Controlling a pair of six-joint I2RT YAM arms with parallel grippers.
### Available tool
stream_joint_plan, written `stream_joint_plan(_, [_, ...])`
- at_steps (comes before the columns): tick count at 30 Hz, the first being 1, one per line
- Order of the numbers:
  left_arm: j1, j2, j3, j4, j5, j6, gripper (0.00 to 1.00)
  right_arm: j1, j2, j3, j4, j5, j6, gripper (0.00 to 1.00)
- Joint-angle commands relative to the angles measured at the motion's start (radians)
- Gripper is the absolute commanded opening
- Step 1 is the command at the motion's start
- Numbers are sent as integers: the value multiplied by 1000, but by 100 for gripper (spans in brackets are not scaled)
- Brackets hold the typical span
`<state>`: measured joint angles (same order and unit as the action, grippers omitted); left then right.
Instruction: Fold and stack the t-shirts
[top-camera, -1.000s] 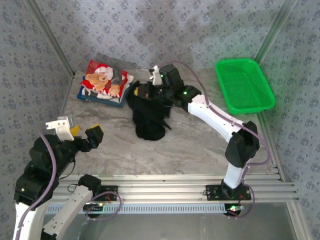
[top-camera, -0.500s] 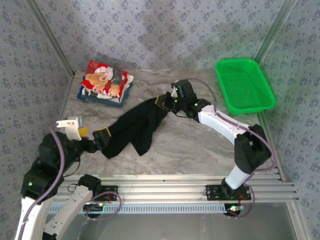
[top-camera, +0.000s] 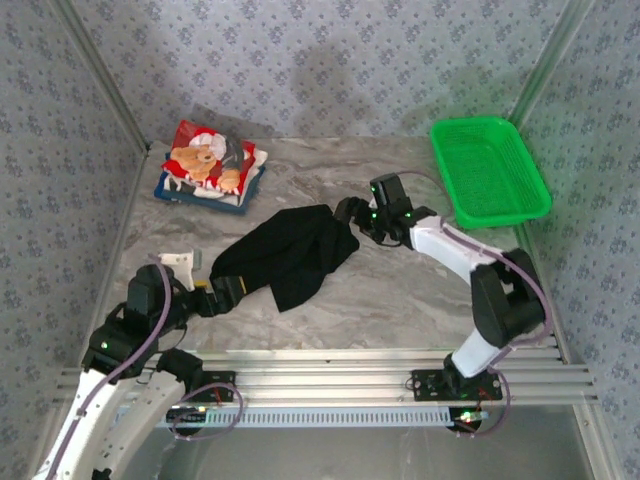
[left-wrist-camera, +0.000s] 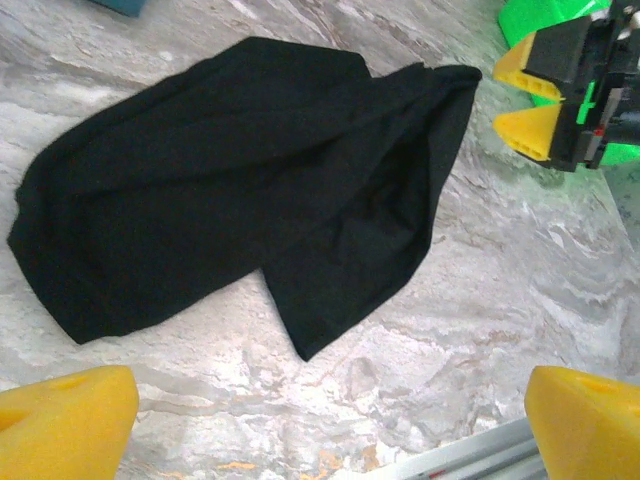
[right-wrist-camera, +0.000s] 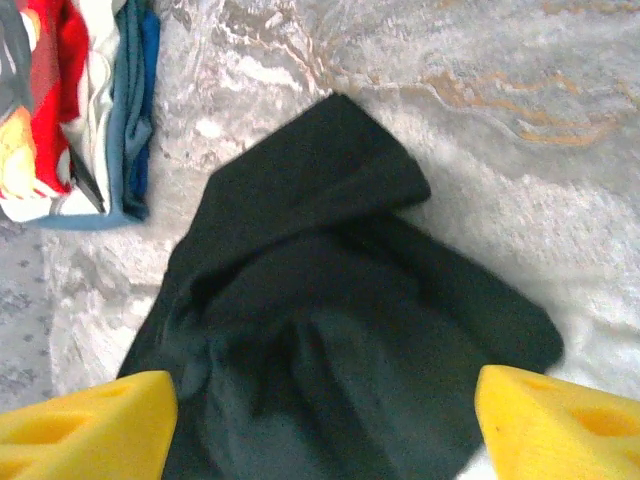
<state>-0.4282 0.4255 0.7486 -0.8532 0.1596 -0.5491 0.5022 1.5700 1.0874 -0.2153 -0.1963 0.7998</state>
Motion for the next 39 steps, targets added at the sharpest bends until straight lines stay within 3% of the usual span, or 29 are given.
stream_joint_plan(1, [-33,23,-6,23,-29,-34,99,153,-152,-14,-234,155,-202,97])
stream_joint_plan(5, [-109,109,-94,130,-61,-96,96,327,-224,-151,-252,196,-132,95])
stream_joint_plan(11, [-284,207,-143,265,-195,-159,96,435,-32,-218,-66,195,-28,82])
stream_joint_plan(18, [-315,136,-189,223,-221,-189,96,444,221,-98,24,206,-31,72])
stream_joint_plan(25, [-316,37,-211,136,-230,-199,96,441,203,-101,60,205,-16,71])
stream_joint_plan(39, [-313,84,-248,210,-259,-209,97,414,176,-87,114,143,19,70])
